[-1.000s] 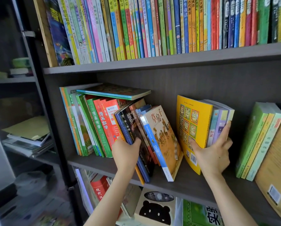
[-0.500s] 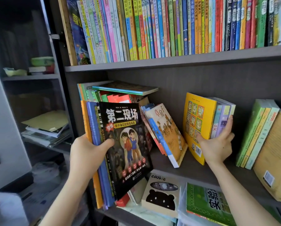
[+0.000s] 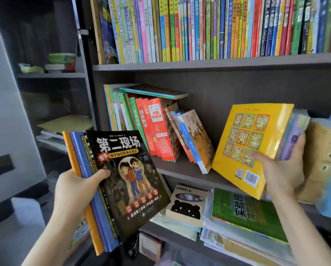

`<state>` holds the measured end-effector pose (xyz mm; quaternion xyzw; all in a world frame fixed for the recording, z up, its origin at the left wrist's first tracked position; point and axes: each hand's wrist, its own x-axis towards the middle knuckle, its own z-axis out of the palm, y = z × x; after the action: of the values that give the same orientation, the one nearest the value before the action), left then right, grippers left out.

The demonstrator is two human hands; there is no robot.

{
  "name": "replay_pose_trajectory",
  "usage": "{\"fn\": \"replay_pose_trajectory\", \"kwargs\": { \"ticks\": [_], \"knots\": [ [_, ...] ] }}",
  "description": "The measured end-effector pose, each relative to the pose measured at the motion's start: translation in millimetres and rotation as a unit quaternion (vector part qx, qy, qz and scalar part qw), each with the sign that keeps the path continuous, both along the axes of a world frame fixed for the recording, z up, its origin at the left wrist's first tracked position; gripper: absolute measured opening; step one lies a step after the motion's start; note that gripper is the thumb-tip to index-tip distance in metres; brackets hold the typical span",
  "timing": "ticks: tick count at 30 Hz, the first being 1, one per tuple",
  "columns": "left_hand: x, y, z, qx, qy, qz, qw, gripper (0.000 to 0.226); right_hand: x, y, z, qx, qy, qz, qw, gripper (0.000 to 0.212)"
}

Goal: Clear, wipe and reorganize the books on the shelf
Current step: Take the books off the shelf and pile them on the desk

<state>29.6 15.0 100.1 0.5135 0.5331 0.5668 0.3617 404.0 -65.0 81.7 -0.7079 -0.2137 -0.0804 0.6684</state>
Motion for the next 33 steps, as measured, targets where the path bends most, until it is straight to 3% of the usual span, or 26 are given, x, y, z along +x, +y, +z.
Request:
{"fn": "replay_pose_trajectory", "kwargs": {
  "ticks": [2,5,7,9,11,15,17,21,23,25,28,29,33],
  "knots": [
    [-6.6,-10.5,-2.1,-0.016,-0.013,-0.015,1.0,0.017,-9.2,-11.9,2.3,0.091,0.085,0.052,0.991,0.117],
    [-22.4,-24.4,-3.2,-0.029,-0.039,-0.044,0.998,0.018,-35.7,-34.5,5.1,0.218,0.191,0.132,0.948,0.092],
    [-40.4,-34.9,-3.6,-0.037,-0.051,-0.058,0.996,0.017,-62.8,-51.8,6.6,0.239,0.235,0.164,0.928,0.079],
    [-64.2,-44.6,-3.9,-0.035,-0.048,-0.063,0.996,0.018,-90.2,-71.7,5.4,0.231,0.243,0.182,0.924,0.053],
    [-91.7,-56.6,-3.1,-0.025,-0.027,-0.065,0.997,0.018,-122.4,-91.3,4.8,0.216,0.236,0.195,0.927,0.048],
    [-139.8,-82.9,-4.7,-0.017,0.005,-0.077,0.997,0.02,-184.0,-123.4,-0.2,0.157,0.207,0.218,0.941,0.088],
    [-161.5,-96.9,-10.3,-0.019,0.019,-0.083,0.996,0.018,-215.9,-137.4,-6.3,0.129,0.233,0.252,0.93,0.083],
    [-200.7,-130.2,-23.8,-0.039,0.036,-0.092,0.994,0.017,-269.8,-161.6,-23.4,0.039,0.319,0.355,0.878,0.033],
    [-218.0,-141.7,-31.9,-0.061,0.042,-0.088,0.993,0.018,-285.9,-167.1,-36.8,-0.004,0.343,0.401,0.85,0.021],
    [-232.7,-152.4,-40.6,-0.08,0.042,-0.081,0.993,0.02,-299.7,-170.0,-47.5,-0.034,0.345,0.426,0.836,0.021],
    [-246.0,-172.5,-53.6,-0.09,0.073,-0.06,0.991,0.018,-315.3,-166.2,-65.2,-0.082,0.322,0.451,0.829,0.058],
    [-250.4,-182.9,-57.5,-0.09,0.082,-0.049,0.991,0.016,-321.2,-165.2,-73.2,-0.095,0.333,0.465,0.815,0.065],
    [-262.1,-221.7,-74.6,-0.103,0.118,0.002,0.988,0.022,-338.1,-167.7,-106.2,-0.161,0.421,0.535,0.714,0.057]
  ]
}}
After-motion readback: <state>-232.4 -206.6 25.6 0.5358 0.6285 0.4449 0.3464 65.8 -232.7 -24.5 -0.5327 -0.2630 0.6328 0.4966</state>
